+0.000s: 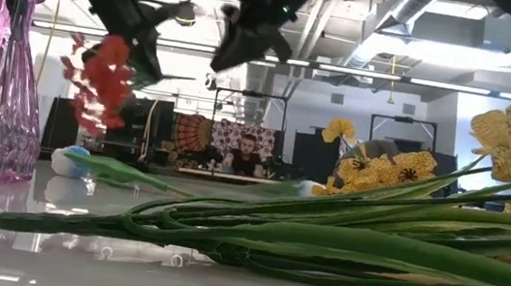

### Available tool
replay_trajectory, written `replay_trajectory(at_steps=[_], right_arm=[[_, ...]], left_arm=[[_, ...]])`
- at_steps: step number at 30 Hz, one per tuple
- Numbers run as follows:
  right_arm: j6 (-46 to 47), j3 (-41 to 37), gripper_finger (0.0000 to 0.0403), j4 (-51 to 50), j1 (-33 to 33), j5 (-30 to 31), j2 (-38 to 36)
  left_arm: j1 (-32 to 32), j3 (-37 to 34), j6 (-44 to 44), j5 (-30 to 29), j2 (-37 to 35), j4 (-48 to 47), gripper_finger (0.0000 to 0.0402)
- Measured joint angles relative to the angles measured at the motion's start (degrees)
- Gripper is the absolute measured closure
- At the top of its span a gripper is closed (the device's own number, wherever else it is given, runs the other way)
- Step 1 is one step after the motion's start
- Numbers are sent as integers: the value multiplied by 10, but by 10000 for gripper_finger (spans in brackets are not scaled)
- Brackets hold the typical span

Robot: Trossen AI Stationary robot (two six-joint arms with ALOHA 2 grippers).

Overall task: Sort flowers into vase by color
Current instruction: Put the red flowers into the purple vase

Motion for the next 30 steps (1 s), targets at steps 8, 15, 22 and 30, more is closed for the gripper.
replay_trajectory(at_steps=[8, 15, 22, 30], right_arm=[[-162, 2, 283, 148, 26, 75, 0], [-214, 2, 268, 175, 24, 110, 0], [-216, 2, 260, 161, 19, 136, 0], [-216, 2, 260, 167, 31, 139, 6]], left_arm=[[35, 12, -19, 201, -45, -4, 390], [36, 12, -30, 293, -43, 38, 390], [33, 12, -44, 331, -43, 65, 390], [22, 12, -44, 331, -43, 65, 390]])
